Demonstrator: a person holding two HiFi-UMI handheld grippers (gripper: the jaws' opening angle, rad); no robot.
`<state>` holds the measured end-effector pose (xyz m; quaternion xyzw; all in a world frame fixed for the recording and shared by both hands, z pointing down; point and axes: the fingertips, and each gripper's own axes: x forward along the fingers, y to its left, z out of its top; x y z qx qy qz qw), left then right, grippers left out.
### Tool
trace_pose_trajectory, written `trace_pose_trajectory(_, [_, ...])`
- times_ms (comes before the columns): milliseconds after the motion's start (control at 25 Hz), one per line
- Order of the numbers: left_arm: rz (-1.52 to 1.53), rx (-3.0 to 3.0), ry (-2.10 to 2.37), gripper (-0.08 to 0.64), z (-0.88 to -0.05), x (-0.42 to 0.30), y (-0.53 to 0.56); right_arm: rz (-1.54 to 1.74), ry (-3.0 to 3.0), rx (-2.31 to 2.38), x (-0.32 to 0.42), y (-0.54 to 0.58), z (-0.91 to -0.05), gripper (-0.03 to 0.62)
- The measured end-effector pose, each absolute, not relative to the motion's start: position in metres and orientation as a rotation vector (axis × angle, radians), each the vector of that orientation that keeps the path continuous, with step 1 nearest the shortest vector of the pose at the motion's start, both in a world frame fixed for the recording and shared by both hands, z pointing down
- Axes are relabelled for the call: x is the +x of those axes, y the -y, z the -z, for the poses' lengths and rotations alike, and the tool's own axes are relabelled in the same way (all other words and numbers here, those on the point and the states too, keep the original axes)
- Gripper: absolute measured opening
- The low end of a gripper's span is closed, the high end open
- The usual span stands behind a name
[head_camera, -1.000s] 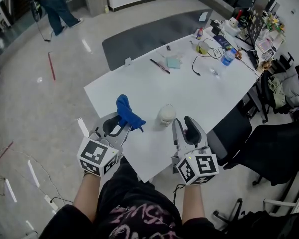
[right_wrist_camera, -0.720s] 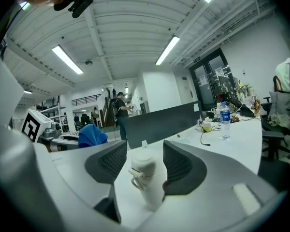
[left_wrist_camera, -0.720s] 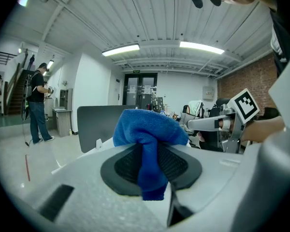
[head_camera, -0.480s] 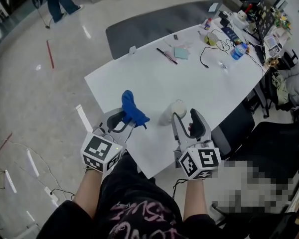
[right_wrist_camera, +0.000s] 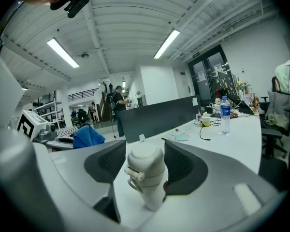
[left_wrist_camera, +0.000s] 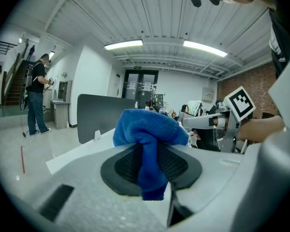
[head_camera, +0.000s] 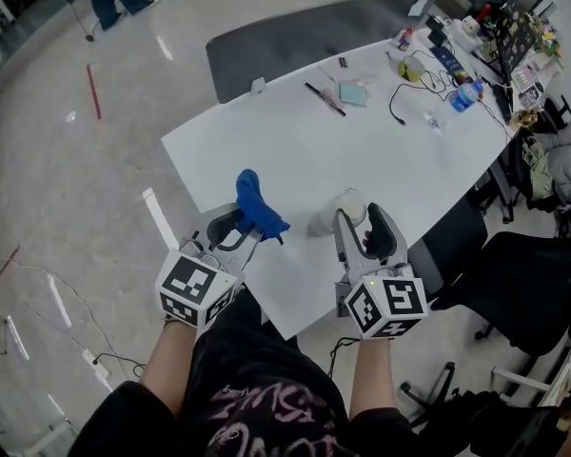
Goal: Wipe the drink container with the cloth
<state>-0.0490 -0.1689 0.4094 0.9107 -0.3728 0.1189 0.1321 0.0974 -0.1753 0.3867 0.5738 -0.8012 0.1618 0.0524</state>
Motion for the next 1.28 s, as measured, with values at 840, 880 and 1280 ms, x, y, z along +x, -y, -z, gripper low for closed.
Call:
trace_pose_trajectory(840, [-0.378, 2.658, 0.992, 0.094, -0.427, -0.026, 0.179, -0.535, 2.450, 1.725, 0.097, 0.184, -0.397, 0.261])
trace_pose_trajectory(880, [-0.386, 2.670, 0.975, 0.094, -0.427, -0.021, 0.179, -0.535, 2.451, 1.724, 0.097, 0.184, -0.397, 0.261])
trace_pose_trajectory(1280, [-0.455, 2.820, 0.778, 0.094, -0.417, 0.030, 0.179, -0.547, 2.465, 1.717, 0.099, 0.185, -0.398, 0.261])
